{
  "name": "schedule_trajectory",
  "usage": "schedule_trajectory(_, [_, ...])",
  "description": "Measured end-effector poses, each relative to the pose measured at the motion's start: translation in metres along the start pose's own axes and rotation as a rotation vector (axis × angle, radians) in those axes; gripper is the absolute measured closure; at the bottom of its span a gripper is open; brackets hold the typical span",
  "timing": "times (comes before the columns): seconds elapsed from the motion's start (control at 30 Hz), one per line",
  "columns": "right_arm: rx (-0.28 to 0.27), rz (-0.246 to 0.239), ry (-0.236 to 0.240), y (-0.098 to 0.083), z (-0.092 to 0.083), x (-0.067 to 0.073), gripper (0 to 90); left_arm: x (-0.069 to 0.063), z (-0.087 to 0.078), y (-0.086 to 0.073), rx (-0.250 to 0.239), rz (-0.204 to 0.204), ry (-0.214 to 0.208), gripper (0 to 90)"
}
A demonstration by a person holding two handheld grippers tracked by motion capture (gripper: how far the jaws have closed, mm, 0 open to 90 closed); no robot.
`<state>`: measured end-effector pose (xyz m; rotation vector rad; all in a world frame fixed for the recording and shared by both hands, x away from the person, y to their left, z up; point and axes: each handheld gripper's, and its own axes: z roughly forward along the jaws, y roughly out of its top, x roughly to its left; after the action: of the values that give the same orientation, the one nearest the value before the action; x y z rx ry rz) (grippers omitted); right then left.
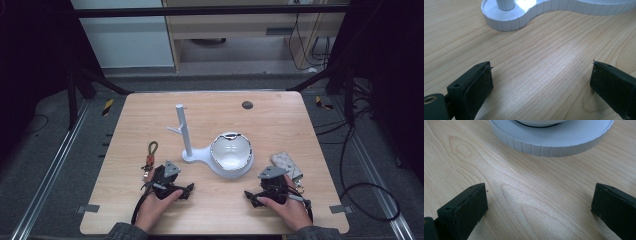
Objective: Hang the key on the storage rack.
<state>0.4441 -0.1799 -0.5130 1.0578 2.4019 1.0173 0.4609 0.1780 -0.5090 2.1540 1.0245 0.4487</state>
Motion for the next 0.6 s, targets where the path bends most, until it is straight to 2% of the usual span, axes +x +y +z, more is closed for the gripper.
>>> schedule_trajectory(0.17, [-0.001, 0.002, 0.000, 0.000, 0.000, 0.000, 0.5, 0.008, -0.007, -0.001, 0.001, -0.032, -0.005, 5.5])
schedule_trajectory(0.37, [0.004, 0.002, -0.003, 0.000, -0.001, 0.000, 0.5, 0.029, -0.029, 0.007, -0.001, -0.059, 0.038, 6.6])
schedule_trajectory(0.47, [0.003, 0.002, -0.003, 0.000, -0.001, 0.000, 0.5, 0.044, -0.040, 0.018, 0.025, -0.055, 0.079, 6.7])
schedule_trajectory(0.53, [0.001, 0.006, -0.003, 0.000, -0.001, 0.001, 0.5, 0.055, -0.046, 0.025, 0.049, -0.073, 0.084, 7.1])
schedule_trajectory(0.6, [-0.001, 0.004, -0.004, -0.001, -0.001, 0.001, 0.5, 0.066, -0.050, 0.032, 0.076, -0.084, 0.115, 8.7])
